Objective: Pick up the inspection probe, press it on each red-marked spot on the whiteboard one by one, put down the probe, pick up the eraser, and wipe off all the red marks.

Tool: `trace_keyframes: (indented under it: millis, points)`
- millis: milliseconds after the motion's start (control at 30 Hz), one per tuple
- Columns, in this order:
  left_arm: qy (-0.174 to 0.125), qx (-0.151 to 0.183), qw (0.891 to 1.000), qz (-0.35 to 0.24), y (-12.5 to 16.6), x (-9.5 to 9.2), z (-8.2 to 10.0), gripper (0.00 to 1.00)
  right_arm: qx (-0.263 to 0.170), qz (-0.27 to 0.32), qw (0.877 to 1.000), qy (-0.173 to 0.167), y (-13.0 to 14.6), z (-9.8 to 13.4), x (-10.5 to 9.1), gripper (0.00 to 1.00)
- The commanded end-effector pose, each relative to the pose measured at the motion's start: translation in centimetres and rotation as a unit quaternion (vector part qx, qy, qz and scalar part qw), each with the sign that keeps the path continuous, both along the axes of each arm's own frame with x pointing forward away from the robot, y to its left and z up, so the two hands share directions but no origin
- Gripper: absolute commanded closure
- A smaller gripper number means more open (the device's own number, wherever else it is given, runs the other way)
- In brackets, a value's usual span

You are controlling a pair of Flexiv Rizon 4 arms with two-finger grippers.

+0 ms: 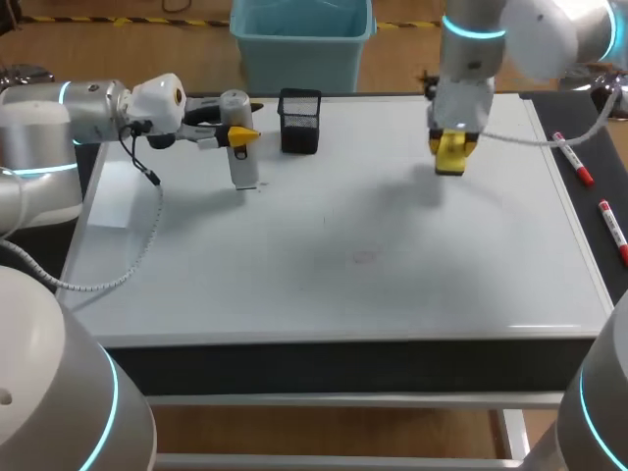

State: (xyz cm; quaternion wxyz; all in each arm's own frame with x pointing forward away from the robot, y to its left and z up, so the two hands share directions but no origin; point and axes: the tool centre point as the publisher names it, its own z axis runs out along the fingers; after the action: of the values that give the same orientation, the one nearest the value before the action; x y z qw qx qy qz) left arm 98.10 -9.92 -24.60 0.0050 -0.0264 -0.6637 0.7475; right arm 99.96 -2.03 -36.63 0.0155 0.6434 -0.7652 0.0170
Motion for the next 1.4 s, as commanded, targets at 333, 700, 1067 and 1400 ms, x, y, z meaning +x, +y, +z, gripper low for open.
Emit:
trace_keyframes:
  millis: [333,700,1067,1400]
  points:
    - [0.0,-0.001,1.0,-0.001,0.0,0.1,0.0,1.0,0.033,0.063,0.996,-0.052,8.6,-0.9,-12.9,1.0]
    - [0.0,-0.001,1.0,-0.001,0.0,0.1,0.0,1.0,0.029,0.082,0.996,-0.035,14.1,-1.7,-17.5,1.0]
    - [0.0,-0.001,1.0,-0.001,0.0,0.1,0.0,1.0,0.029,0.107,0.994,0.004,17.9,-3.4,-16.9,1.0]
    - [0.0,-0.001,1.0,-0.001,0.0,0.1,0.0,1.0,0.032,0.118,0.992,0.02,18.5,-4.6,-15.9,1.0]
